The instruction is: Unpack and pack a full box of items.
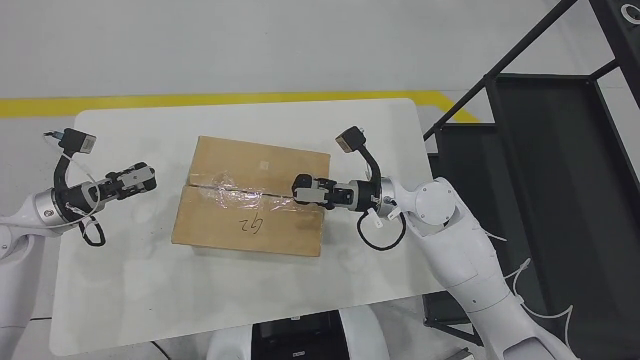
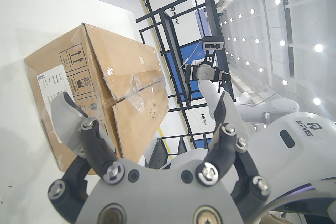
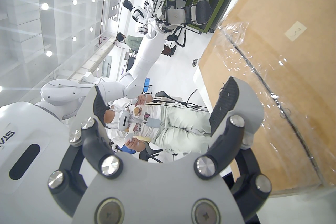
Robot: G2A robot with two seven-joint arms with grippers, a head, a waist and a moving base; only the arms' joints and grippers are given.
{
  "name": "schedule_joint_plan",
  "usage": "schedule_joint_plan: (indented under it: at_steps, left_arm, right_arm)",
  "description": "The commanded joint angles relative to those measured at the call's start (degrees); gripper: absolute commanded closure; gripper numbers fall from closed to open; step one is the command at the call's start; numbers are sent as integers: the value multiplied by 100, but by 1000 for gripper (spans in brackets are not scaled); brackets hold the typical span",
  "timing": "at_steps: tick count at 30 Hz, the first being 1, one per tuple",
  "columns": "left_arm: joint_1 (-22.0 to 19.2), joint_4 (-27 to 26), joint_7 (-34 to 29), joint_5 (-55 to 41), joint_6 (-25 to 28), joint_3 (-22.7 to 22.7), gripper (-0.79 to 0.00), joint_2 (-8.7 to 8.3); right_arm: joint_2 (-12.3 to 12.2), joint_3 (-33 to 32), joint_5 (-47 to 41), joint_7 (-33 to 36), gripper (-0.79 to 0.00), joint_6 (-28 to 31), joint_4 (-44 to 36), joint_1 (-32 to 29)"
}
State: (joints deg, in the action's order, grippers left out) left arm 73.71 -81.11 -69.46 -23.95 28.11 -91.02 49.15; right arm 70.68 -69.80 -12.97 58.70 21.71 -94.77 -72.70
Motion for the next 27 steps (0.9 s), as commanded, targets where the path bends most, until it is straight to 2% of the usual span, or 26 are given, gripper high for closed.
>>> schedule_joint_plan:
  at_steps: [1,7,14,27]
  left_arm:
    - [0,0,0,0,0,0,-785,0]
    - [0,0,0,0,0,0,-785,0]
    - [0,0,0,0,0,0,-785,0]
    - [0,0,0,0,0,0,-785,0]
  right_arm:
    - [0,0,0,0,-785,0,0,0]
    - [13,209,296,-382,-785,-794,233,100]
    - [37,517,397,-517,-785,-1112,625,167]
    - [190,1187,156,-893,-785,-909,799,558]
